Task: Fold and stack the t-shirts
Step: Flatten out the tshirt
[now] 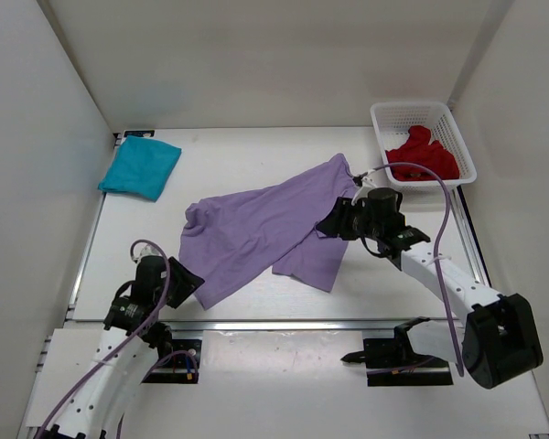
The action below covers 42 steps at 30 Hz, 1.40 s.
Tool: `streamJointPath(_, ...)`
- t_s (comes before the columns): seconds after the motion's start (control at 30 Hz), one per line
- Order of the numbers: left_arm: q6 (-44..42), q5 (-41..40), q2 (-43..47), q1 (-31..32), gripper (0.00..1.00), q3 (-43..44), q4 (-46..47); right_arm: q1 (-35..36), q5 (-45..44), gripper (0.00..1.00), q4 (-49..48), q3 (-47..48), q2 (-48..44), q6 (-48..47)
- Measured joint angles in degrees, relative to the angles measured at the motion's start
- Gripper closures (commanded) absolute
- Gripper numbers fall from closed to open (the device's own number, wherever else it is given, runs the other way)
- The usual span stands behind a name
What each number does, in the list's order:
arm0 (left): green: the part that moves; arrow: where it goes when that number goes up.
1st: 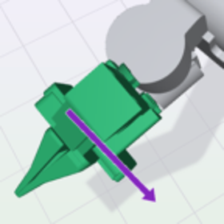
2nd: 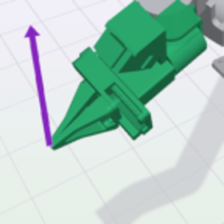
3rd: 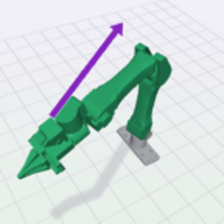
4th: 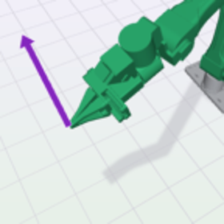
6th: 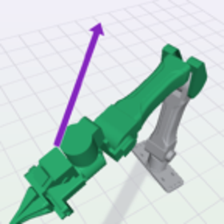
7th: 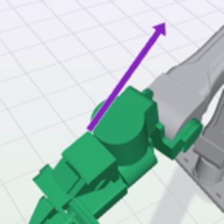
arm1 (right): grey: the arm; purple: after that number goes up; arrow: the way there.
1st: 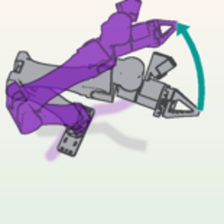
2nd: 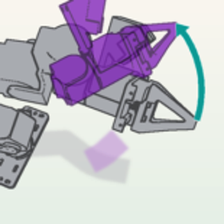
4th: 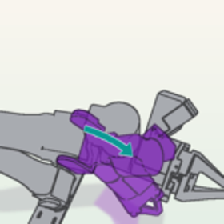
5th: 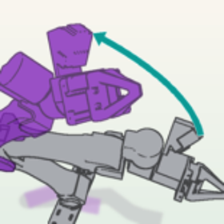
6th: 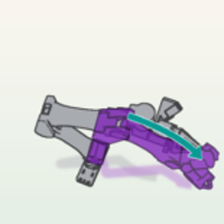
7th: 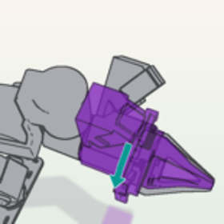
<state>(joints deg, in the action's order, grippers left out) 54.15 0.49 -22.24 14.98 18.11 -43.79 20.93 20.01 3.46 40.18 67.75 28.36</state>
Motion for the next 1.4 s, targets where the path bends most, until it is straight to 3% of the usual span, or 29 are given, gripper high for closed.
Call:
streamJointPath(0.3,4.5,2.9,-3.2,-0.1,0.41,1.5,-8.3,1.7,2.1,0.56,-0.6,-5.3,-4.4,-0.1)
streamJointPath(0.57,14.4,1.6,-5.8,13.5,0.42,-2.2,-6.5,2.2,4.1,0.56,-3.1,-6.0,-4.6,-0.1)
streamJointPath(0.67,17.3,1.9,-6.5,15.6,0.45,-3.2,-5.1,2.3,4.6,0.56,-3.8,-6.1,-4.6,-0.1)
streamJointPath(0.93,18.9,4.9,-3.7,10.8,0.51,-4.8,-5.5,2.3,6.1,0.56,-4.9,-6.5,-4.6,-0.1)
streamJointPath(1.13,20.3,3.7,1.3,3.0,0.52,-9.5,3.6,2.8,7.3,0.56,-6.4,-7.2,-4.6,0.0)
streamJointPath(1.4,17.8,3.4,1.6,-1.6,0.56,-9.7,4.2,3.1,7.8,0.55,-7.0,-7.2,-4.6,0.0)
